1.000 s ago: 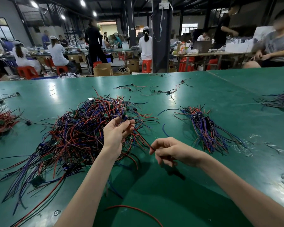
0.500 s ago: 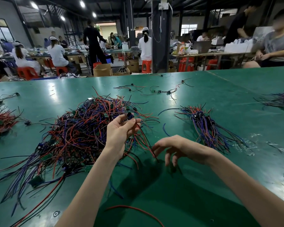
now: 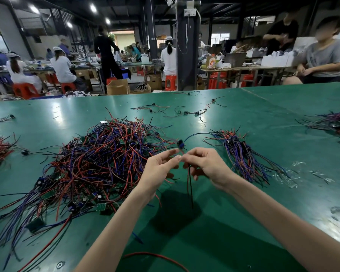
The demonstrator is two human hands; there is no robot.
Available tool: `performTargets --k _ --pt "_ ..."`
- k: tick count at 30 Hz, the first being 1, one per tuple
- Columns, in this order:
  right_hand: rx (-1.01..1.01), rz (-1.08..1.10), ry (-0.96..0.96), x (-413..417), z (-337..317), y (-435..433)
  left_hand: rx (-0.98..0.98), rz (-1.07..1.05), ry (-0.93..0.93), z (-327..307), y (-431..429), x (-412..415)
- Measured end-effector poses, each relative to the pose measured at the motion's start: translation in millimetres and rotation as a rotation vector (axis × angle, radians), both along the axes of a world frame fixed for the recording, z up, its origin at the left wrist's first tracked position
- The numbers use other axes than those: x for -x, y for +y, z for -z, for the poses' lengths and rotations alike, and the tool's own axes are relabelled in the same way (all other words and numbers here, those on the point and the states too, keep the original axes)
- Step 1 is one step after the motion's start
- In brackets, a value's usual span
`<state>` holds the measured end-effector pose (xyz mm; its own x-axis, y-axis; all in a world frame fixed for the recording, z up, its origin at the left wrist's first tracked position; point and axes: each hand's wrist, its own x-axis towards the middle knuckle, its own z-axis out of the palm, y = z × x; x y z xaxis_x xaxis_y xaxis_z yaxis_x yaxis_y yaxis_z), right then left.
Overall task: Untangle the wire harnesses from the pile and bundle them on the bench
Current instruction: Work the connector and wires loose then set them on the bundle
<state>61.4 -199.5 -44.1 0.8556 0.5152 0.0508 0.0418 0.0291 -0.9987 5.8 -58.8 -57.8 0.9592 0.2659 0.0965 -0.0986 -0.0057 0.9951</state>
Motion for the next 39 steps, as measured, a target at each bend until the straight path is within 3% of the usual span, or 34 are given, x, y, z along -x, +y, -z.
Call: performTargets --k 7,13,17,21,28,31,33,36,39 --pt "-0.086 0.3 -0.022 -75.2 -57.7 -39.8 0.001 0.048 0.067 -0.5 1.8 3.0" --pt "0.408 0.498 0.065 -123.1 -36.9 -85.4 0.016 0.03 0.094 0.7 5.9 3.5" --pt "0.556 0.599 0.033 -128.4 -9.0 -97.9 0.016 0.026 0.101 1.3 5.9 2.0" --pt "0.679 0.665 -0.116 -121.6 4.2 -95.9 0.011 0.024 0.107 1.9 5.5 3.6" --pt "1.078 0.818 -0.446 -101.2 10.8 -78.3 0.009 0.009 0.115 0.9 3.1 6.9" --pt "1.156 0.783 -0.74 -103.3 14.0 -71.1 0.002 0.009 0.121 1.0 2.9 7.3" --pt "1.249 0.621 -0.904 -106.9 18.0 -68.5 -0.008 0.009 0.13 1.5 3.3 7.6" --pt "1.409 0.367 -0.929 -110.9 30.0 -65.2 -0.025 0.01 0.139 2.6 3.1 7.7" --pt "1.477 0.317 -0.853 -112.6 40.4 -64.8 -0.038 0.011 0.143 2.9 3.8 8.0"
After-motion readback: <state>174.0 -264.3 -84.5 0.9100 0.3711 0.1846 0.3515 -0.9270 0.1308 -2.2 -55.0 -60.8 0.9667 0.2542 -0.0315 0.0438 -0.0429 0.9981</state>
